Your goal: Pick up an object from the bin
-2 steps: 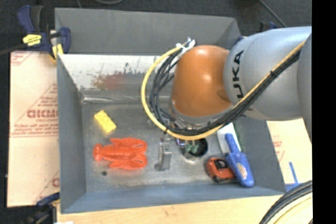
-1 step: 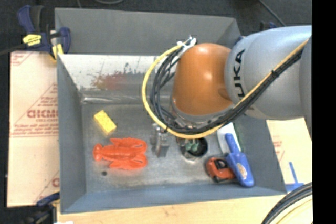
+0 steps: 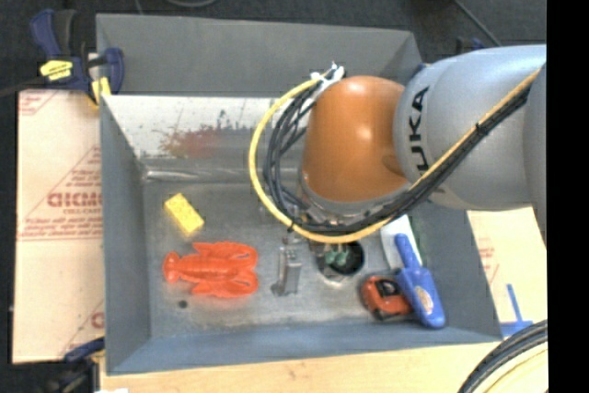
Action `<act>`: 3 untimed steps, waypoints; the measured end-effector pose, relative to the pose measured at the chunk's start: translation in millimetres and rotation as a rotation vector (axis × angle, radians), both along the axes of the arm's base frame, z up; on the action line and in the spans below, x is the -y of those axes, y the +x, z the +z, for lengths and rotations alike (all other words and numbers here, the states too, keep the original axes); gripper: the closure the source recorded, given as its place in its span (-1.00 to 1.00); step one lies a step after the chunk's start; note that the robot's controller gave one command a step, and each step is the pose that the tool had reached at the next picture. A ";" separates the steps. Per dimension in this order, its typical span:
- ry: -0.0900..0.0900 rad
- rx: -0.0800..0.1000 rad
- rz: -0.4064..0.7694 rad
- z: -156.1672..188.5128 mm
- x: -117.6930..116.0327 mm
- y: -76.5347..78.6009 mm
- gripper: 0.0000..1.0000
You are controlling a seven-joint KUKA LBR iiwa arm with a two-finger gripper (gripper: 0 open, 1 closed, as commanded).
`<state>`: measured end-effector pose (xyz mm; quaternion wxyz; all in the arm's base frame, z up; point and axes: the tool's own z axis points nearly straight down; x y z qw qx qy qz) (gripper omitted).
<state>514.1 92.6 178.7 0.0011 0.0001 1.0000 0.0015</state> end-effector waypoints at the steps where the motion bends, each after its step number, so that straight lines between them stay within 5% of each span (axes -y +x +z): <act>1: 0.000 0.000 0.000 0.0 -0.1 0.0 -1.00; 2: -0.003 0.007 0.063 -44.0 -15.3 29.2 -1.00; 3: -0.004 -0.003 0.195 -76.5 -18.3 33.2 -1.00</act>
Offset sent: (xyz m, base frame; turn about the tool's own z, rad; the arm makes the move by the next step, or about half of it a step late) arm 0.0401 0.0257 -0.0727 -0.0983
